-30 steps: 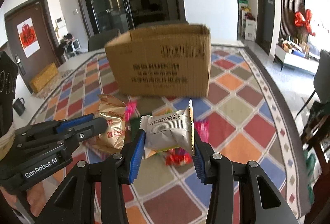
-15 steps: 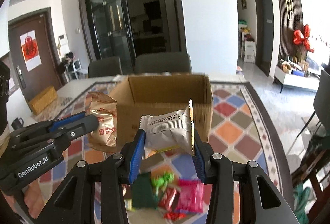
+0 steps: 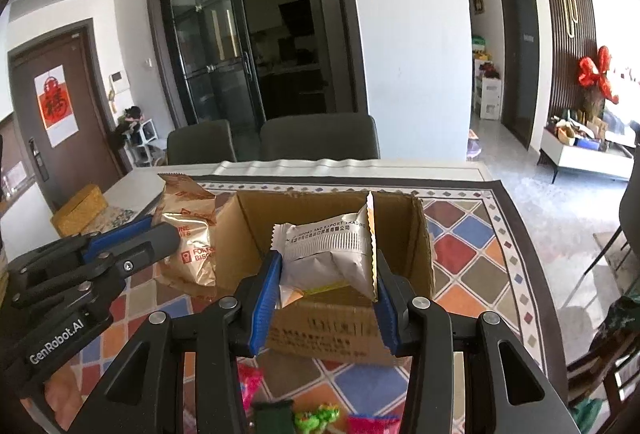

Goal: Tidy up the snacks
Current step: 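Carry both bags over the KUPOH box and open both tools to drop them, then move both open tools back to the snack pile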

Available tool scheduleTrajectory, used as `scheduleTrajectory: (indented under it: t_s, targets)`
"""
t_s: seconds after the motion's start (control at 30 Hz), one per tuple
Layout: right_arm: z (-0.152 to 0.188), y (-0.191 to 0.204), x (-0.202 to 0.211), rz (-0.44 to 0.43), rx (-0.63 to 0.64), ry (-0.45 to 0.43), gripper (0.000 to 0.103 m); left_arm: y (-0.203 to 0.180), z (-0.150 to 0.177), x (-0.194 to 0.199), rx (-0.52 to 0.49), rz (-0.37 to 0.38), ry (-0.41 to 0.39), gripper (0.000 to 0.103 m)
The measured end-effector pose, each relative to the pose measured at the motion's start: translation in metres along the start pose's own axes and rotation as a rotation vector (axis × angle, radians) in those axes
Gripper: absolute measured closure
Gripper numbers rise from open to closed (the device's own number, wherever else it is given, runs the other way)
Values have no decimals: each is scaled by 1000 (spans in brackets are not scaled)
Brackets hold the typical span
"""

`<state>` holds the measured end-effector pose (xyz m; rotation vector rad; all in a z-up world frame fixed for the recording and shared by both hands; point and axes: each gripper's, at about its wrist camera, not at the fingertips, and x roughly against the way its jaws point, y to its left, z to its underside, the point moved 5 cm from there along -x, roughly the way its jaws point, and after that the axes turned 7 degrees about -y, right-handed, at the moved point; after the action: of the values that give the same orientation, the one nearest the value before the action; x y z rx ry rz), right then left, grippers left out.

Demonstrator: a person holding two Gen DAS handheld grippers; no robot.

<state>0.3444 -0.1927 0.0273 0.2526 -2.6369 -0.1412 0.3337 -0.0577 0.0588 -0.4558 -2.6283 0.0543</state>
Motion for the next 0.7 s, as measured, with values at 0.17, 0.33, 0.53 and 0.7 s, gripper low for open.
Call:
scheduleTrajectory:
  t_s: [0.17, 0.33, 0.53, 0.7]
  targets:
    - [-4, -9, -27, 13, -19, 44, 59, 7, -3, -28, 5, -6, 53, 83]
    - [-4, -15, -45, 24, -20, 84, 58, 14, 2, -53, 21, -13, 118, 81]
    - [-1, -20, -53, 53, -30, 115, 40, 19, 7, -51, -1, -63, 115, 60]
    - [4, -18, -48, 42, -29, 125, 40, 18, 11, -33, -15, -78, 109, 57]
